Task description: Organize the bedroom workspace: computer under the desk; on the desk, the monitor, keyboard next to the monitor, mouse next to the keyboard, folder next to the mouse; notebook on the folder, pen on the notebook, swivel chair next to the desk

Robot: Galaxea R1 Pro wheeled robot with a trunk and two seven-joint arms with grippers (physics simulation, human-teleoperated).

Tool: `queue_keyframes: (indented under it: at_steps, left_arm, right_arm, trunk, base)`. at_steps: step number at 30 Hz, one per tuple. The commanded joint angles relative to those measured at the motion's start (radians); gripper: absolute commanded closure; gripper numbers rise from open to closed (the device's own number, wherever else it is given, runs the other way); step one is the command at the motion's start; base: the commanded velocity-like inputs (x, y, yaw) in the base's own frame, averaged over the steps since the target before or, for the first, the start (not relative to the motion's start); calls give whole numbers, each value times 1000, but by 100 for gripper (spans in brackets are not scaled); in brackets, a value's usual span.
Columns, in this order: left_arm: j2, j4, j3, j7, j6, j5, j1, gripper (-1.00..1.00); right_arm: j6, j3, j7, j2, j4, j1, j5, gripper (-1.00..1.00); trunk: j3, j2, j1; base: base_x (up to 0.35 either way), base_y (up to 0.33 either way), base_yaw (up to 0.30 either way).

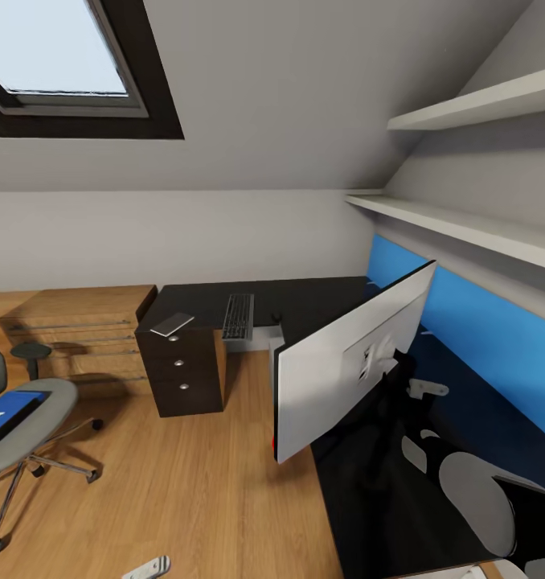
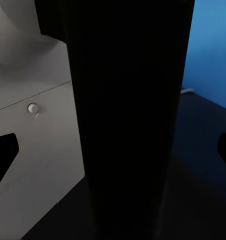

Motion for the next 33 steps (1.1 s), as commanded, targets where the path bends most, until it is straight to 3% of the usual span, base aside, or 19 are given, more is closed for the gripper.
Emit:
queue_keyframes:
  at_steps: [1,23,33]
  left_arm:
    - [-1,-3,1,5,6,11,0,-100]
    - [-1,-3,1,7,6,11,0,-100]
    - [-2,-3,1,6,6,11,0,-100]
  right_arm:
    - [-3,-3,-7,0,1,-1,10,-100]
    - [17,-3,-8,-1,1,-1,10,-100]
    - [19,-4,-41,-2,0,-1,10,-100]
  trunk:
    - [-5,-8,4]
    - [-73,-162,89]
    - [-73,-162,89]
  base:
    - [0,0,0]
    - [0,0,0]
    - [0,0,0]
